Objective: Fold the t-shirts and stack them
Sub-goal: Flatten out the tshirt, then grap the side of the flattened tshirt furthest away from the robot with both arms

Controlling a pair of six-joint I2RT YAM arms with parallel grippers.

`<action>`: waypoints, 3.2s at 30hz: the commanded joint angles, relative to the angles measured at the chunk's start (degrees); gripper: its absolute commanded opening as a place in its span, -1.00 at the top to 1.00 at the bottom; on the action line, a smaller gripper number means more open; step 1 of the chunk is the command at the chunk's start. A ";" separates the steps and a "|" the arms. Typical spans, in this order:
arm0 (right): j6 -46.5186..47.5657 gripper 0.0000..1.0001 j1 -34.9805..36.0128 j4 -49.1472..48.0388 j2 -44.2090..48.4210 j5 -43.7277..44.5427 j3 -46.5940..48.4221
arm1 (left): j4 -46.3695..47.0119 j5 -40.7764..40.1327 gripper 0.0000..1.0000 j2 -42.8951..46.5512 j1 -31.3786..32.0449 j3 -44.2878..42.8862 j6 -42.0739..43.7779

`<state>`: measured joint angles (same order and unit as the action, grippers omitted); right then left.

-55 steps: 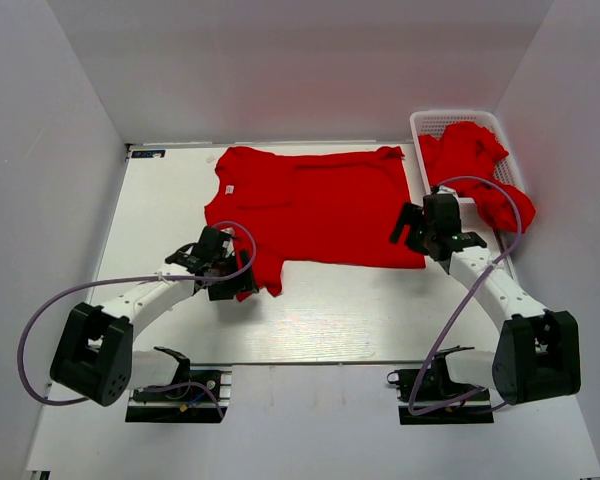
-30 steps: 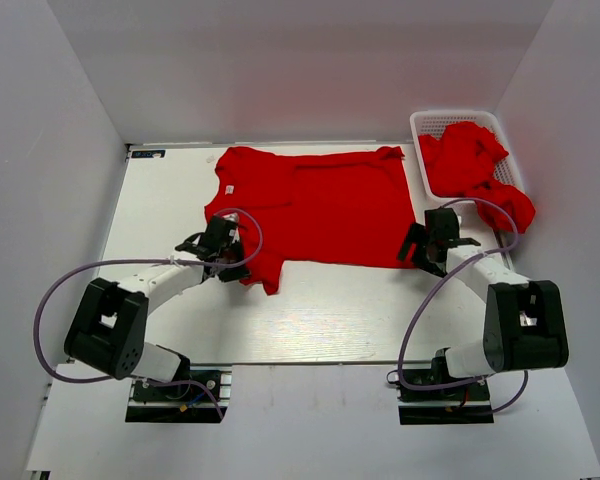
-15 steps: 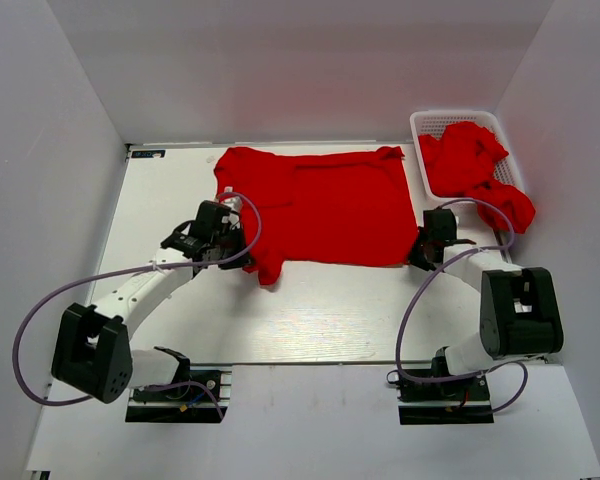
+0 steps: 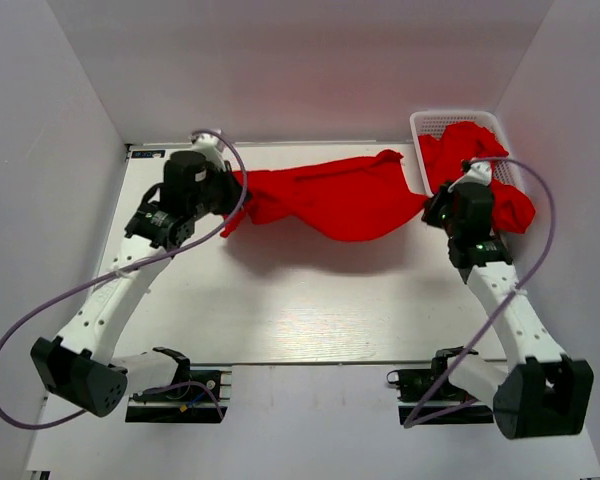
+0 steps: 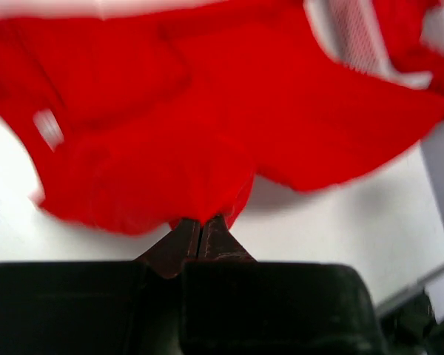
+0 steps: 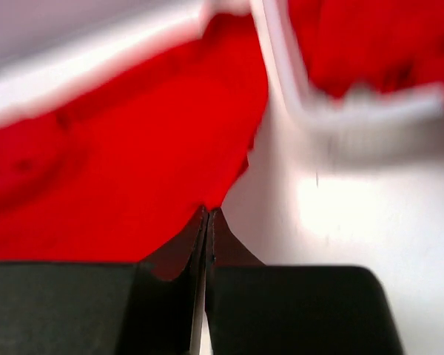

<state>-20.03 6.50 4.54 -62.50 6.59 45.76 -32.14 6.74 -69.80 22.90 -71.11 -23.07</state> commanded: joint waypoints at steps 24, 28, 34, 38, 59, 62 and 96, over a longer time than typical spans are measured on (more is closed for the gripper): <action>19.24 1.00 0.09 -6.82 18.46 1.06 41.42 | -3.89 -12.38 1.00 8.36 -0.04 -52.90 19.90; 19.68 1.00 0.00 -4.80 20.92 0.35 45.46 | -3.89 -8.07 1.00 9.68 -0.04 -57.38 21.74; 19.77 1.00 0.00 -2.16 24.18 -0.09 49.25 | -3.90 -3.75 1.00 10.99 -0.57 -63.44 22.81; 19.77 1.00 -0.09 -0.41 24.79 -0.17 51.27 | -2.49 -3.75 1.00 11.53 -0.57 -63.45 23.33; 5.97 1.00 0.00 -18.06 6.12 -0.08 6.72 | 15.44 -23.16 1.00 -4.45 -1.80 -10.90 20.26; 7.28 1.00 -0.09 -19.65 -8.87 -1.14 8.81 | 17.45 -23.79 1.00 -16.12 -3.91 -11.06 19.73; 14.67 1.00 -1.49 -7.26 -64.86 -5.44 64.38 | 15.97 -4.11 1.00 -60.31 -13.84 -46.52 17.36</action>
<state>-6.81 5.45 -2.61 -133.60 1.83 111.44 -14.76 0.19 -139.85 9.17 -121.47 -5.39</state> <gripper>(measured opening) 0.007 0.024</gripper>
